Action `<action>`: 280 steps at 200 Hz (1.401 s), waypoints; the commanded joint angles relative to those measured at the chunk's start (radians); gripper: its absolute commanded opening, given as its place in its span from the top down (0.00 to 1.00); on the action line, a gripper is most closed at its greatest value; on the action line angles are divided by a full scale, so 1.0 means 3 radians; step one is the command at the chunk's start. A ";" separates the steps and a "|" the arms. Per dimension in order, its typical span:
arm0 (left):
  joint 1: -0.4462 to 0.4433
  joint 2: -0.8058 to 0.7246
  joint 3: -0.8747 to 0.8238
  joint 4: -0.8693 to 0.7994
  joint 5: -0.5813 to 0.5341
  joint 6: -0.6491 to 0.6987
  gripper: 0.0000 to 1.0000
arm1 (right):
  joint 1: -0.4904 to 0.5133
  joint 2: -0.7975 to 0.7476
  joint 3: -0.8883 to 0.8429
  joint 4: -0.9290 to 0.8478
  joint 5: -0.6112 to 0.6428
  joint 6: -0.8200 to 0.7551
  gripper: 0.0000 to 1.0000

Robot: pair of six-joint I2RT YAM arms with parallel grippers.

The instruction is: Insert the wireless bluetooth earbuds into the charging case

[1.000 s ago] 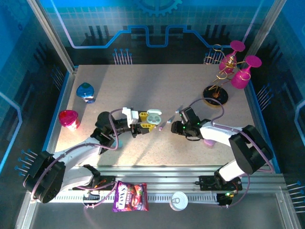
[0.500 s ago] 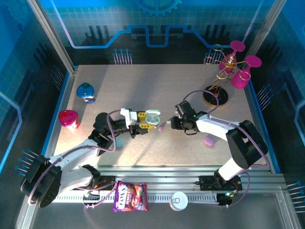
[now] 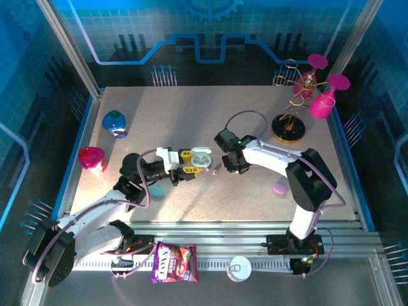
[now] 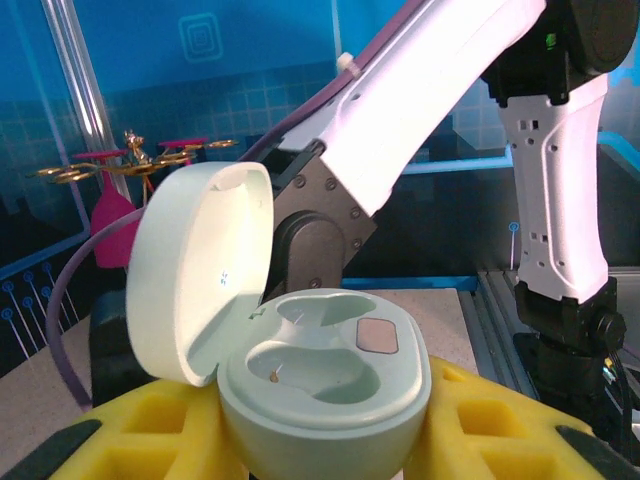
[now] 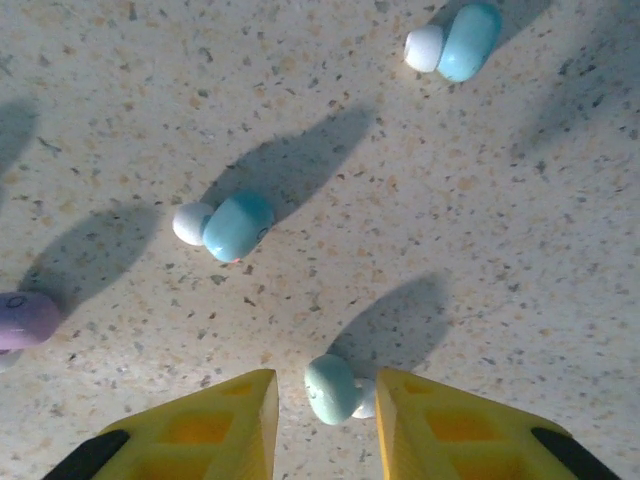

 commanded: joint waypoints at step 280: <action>0.0012 -0.0161 -0.0021 -0.0135 -0.0026 0.0138 0.80 | 0.0417 0.0995 0.0741 -0.1036 0.0653 -0.0249 0.77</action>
